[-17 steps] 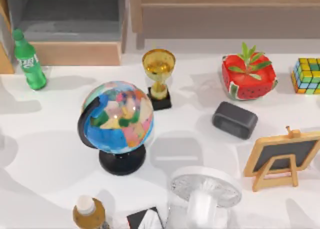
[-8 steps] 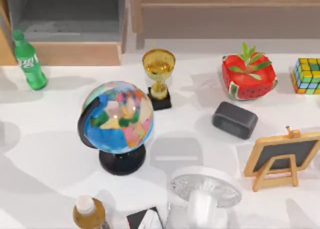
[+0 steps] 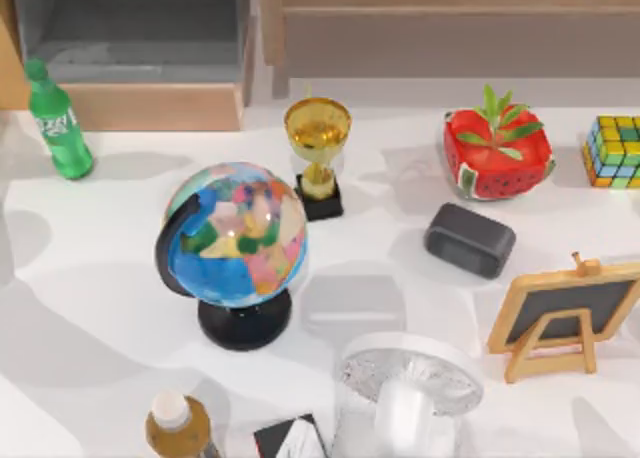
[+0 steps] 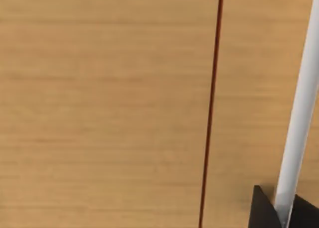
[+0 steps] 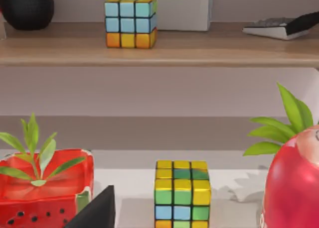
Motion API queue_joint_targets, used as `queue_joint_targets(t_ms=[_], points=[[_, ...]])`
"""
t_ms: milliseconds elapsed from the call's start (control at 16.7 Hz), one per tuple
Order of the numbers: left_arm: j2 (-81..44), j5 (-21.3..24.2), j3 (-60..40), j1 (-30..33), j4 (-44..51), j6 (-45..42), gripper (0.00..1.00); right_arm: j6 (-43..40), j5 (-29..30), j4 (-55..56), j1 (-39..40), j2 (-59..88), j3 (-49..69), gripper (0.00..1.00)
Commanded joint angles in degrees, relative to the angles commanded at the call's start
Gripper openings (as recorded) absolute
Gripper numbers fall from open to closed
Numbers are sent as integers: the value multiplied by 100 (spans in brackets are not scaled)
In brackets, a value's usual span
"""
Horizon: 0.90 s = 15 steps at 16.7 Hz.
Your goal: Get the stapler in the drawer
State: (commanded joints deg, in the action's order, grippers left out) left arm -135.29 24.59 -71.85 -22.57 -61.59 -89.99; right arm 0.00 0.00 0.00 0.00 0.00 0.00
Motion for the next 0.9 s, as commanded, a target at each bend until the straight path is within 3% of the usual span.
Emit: queue_joint_targets(t_ms=[60,840,900], points=[[0,0,0,0,0,0,0,0,0,0,0,0,0,100],[0,0,0,0,0,0,98,0,0,0,0,0,0,100],[0,0,0,0,0,0,100,0,0,0,0,0,0,100]])
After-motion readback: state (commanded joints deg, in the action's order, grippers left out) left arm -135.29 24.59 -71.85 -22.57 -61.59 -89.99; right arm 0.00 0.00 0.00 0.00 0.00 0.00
